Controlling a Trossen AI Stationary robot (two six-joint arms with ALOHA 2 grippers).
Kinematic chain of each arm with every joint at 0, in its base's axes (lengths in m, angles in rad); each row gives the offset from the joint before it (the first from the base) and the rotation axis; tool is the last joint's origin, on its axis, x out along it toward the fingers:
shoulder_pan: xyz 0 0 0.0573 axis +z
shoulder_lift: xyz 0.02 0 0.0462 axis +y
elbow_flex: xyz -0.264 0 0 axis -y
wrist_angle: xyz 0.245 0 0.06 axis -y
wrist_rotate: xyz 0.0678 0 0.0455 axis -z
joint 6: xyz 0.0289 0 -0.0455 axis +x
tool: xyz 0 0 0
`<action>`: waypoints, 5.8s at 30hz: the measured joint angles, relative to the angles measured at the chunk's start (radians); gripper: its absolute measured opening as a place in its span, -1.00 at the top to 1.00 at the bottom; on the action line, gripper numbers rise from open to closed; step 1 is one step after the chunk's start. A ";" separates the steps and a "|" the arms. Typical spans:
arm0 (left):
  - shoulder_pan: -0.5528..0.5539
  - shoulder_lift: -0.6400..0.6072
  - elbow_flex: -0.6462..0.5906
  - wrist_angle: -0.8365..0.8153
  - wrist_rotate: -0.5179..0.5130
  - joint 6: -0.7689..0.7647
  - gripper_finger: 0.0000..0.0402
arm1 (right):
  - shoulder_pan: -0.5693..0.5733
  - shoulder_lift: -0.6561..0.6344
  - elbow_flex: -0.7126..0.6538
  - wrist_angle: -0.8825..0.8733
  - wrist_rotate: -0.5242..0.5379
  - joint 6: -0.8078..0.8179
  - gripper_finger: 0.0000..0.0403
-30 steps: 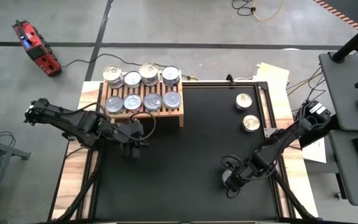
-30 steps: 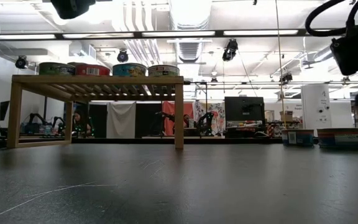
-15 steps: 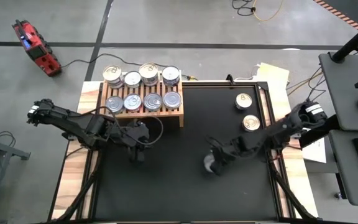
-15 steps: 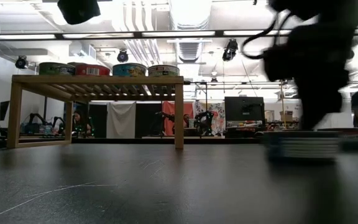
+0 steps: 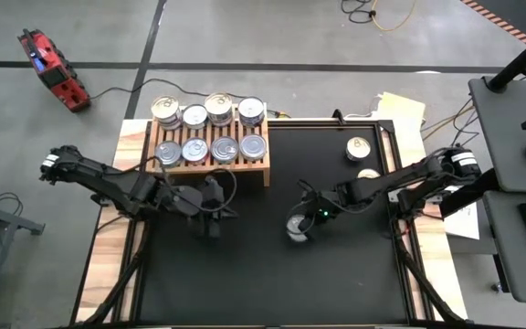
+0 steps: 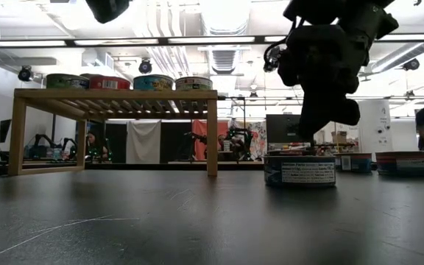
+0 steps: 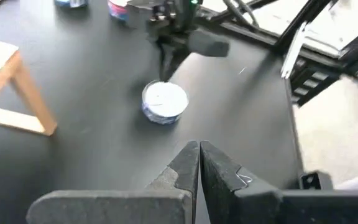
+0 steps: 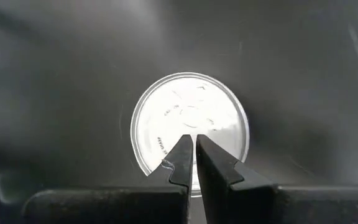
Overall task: Stack canned seafood by type on shelf
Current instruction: Stack the blue tuna can on top of the other blue tuna cans on the shelf
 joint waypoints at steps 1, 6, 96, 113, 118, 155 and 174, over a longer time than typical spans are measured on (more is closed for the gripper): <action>-0.002 0.000 -0.023 0.040 0.000 -0.004 1.00 | -0.005 -0.005 0.000 -0.009 0.007 0.001 0.94; -0.009 0.000 -0.183 0.263 0.003 -0.068 1.00 | -0.038 -0.022 0.001 -0.096 0.051 0.002 0.94; -0.132 0.771 -0.011 0.678 -0.228 -1.099 0.81 | -0.014 -0.071 -0.069 0.129 -0.153 0.056 0.94; -0.122 0.758 -0.016 0.637 -0.133 -1.055 0.81 | -0.024 0.008 -0.069 0.220 -0.205 0.130 0.87; -0.130 0.758 -0.019 0.631 -0.139 -1.016 0.81 | -0.022 0.061 -0.069 0.355 -0.252 0.118 0.60; -0.071 0.613 -0.023 0.801 -0.054 -0.518 0.82 | 0.077 -0.005 -0.069 0.209 -0.233 0.362 -0.67; 0.019 0.755 -0.017 1.012 0.098 -0.524 0.82 | 0.140 -0.124 -0.096 -0.152 -0.021 0.397 0.45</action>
